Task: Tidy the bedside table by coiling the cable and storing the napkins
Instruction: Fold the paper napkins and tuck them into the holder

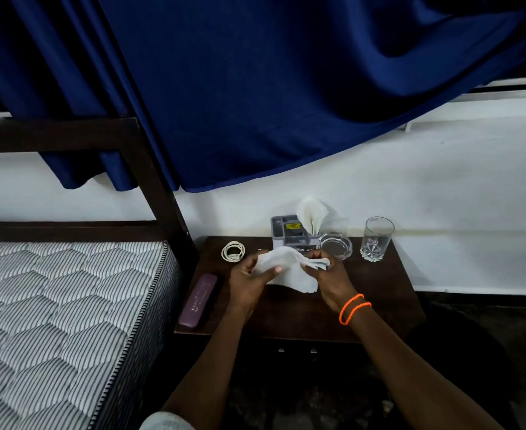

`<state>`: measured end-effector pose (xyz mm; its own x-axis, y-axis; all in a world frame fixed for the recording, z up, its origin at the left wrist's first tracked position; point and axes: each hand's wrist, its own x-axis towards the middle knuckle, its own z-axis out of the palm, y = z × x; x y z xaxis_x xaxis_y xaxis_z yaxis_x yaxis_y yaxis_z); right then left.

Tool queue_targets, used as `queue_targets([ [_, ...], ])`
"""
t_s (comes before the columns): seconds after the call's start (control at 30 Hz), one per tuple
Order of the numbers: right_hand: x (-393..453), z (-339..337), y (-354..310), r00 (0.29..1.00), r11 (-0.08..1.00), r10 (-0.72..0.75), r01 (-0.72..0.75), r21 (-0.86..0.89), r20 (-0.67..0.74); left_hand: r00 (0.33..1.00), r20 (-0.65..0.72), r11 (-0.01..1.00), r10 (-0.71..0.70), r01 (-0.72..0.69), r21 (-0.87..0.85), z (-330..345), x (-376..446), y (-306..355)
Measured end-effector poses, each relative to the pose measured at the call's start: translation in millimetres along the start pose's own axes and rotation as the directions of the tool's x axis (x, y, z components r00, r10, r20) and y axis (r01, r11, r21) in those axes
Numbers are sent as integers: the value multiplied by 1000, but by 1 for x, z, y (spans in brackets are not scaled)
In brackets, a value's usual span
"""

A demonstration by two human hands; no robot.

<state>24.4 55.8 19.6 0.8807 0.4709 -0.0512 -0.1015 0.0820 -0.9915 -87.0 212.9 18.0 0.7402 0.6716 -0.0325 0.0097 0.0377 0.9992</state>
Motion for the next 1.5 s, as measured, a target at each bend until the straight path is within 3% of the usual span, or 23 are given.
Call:
queue_targets([
  [0.2,-2,2,10,994,992,84,-77,-97,69,997,-22,976,-78,81,201,-2,-11,-19],
  [0.3,-4,9,13,994,984,87,-75,-161,69,996,-8,982,-93,93,162,2,-11,-16],
  [0.47,0,19,13,993,989,103,-95,-109,64,993,-10,988,-121,121,96,5,-5,-14],
  [0.63,9,14,15,971,986,165,-166,9,-173,991,-14,991,-132,133,23,4,2,-16],
  [0.77,8,13,23,963,983,182,-184,10,-198,996,-14,995,-85,86,53,6,2,-18],
  [0.87,6,18,23,935,981,189,-167,97,-301,996,-14,994,-92,92,51,8,3,-18],
  [1.0,1,23,25,973,988,134,-147,-57,-191,995,-14,994,-101,101,52,12,4,-15],
  [1.17,3,18,26,985,979,79,-105,-175,-150,994,-25,992,-109,111,66,13,6,-14],
  [1.37,8,17,30,999,967,24,-34,-253,-42,995,-51,996,-82,83,20,12,6,-15],
  [1.5,12,16,29,999,978,23,-30,-206,-33,993,-80,996,-91,90,-18,12,9,-13],
])
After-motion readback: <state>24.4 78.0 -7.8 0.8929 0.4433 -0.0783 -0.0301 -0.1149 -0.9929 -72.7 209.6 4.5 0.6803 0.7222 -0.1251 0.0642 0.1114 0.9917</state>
